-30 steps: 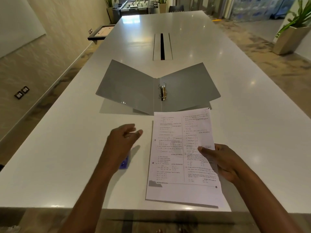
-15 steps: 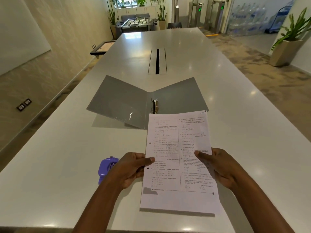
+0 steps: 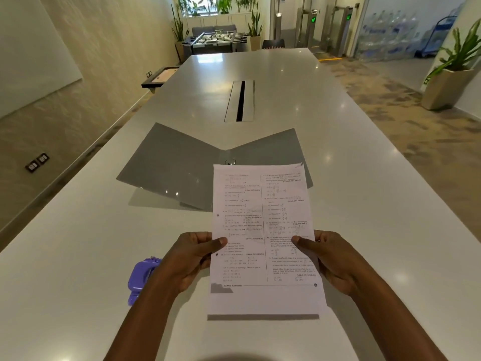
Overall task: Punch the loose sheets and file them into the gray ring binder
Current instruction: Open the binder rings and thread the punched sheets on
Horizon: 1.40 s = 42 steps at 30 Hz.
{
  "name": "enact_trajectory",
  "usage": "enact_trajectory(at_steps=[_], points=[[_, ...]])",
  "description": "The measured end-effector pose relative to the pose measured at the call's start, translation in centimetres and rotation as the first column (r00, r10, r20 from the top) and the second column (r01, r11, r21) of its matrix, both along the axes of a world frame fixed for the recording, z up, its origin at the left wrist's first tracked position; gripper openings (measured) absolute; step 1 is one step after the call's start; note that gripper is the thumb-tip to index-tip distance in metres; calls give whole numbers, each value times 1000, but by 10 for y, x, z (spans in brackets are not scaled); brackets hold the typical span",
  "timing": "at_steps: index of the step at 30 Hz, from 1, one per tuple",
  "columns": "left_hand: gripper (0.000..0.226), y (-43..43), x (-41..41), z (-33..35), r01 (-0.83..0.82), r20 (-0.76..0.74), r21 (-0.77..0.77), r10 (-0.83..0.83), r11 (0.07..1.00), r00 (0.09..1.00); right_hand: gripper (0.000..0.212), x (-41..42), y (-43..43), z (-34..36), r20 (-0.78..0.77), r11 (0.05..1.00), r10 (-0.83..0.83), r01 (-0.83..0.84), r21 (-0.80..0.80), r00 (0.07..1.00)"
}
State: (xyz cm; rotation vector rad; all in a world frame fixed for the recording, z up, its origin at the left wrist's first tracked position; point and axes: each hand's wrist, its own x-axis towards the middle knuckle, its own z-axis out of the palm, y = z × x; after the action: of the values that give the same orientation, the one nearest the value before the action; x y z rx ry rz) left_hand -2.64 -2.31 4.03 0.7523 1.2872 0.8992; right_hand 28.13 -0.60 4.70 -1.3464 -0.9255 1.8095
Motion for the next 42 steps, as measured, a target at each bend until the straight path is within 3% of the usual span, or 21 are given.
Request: enact_trajectory(at_steps=[8, 12, 15, 16, 18, 20, 21, 25, 28, 33, 42], points=[[30, 52, 7, 21, 76, 3, 52, -76, 996, 997, 27, 1, 36, 16, -68, 996, -81, 83, 27, 994], [35, 84, 4, 30, 45, 55, 66, -48, 997, 997, 25, -8, 65, 24, -49, 987, -153, 155, 36, 987], [37, 108, -3, 30, -68, 118, 110, 55, 992, 991, 26, -16, 87, 31, -23, 981, -188, 189, 51, 982], [37, 115, -4, 29, -118, 70, 143, 108, 983, 992, 25, -18, 93, 32, -16, 979, -197, 198, 58, 980], [27, 128, -4, 22, -110, -298, 308, 206, 945, 932, 22, -20, 105, 32, -7, 972, -223, 223, 70, 975], [30, 138, -1, 12, 83, -653, 418, 236, 904, 719, 20, -18, 115, 30, 17, 964, -257, 255, 79, 966], [43, 143, 2, 6, 163, -732, 417, 224, 894, 643, 19, -16, 120, 27, 35, 959, -275, 271, 81, 961], [108, 176, 9, -19, 329, -859, 269, 71, 905, 508, 21, -7, 136, 10, 132, 947, -319, 311, 75, 939], [133, 198, 11, -29, 382, -903, 120, -59, 916, 426, 21, -2, 140, -3, 174, 939, -345, 340, 54, 923], [141, 213, 14, -35, 361, -898, 98, -74, 928, 433, 24, 4, 141, -22, 207, 924, -373, 383, -10, 905], [138, 205, 20, -41, 388, -933, 81, -67, 918, 355, 18, 17, 131, -20, 246, 918, -379, 395, -18, 892]])
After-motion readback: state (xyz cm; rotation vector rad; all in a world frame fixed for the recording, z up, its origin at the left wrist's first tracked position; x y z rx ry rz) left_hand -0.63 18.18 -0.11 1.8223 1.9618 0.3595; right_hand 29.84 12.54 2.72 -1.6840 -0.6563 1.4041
